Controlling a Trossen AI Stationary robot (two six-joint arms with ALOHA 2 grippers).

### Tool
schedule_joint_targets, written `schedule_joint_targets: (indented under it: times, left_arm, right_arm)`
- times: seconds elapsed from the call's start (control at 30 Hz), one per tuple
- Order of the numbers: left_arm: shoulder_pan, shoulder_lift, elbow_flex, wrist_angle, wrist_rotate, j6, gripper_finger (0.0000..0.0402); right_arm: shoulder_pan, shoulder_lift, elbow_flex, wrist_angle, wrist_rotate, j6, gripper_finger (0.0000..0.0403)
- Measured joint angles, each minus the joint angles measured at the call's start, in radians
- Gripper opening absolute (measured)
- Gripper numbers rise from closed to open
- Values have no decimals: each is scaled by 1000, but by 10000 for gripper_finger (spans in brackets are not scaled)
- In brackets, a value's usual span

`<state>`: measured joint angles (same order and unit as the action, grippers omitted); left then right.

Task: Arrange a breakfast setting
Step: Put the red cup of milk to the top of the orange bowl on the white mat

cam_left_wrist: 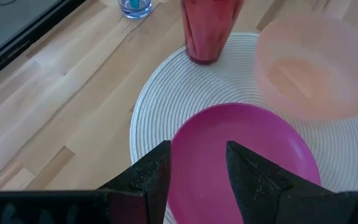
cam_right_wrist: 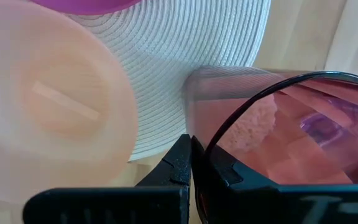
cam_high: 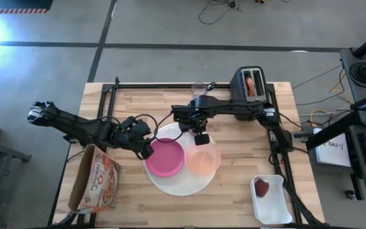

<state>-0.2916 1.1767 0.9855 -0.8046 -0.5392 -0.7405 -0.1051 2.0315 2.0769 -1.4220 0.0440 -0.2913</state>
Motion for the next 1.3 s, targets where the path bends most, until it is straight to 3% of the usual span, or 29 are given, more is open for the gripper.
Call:
schedule_joint_targets:
  times: [1.3]
  left_arm:
    - [0, 0, 0, -37, 5, 51, 137]
  right_arm:
    - [0, -33, -25, 59, 7, 90, 13]
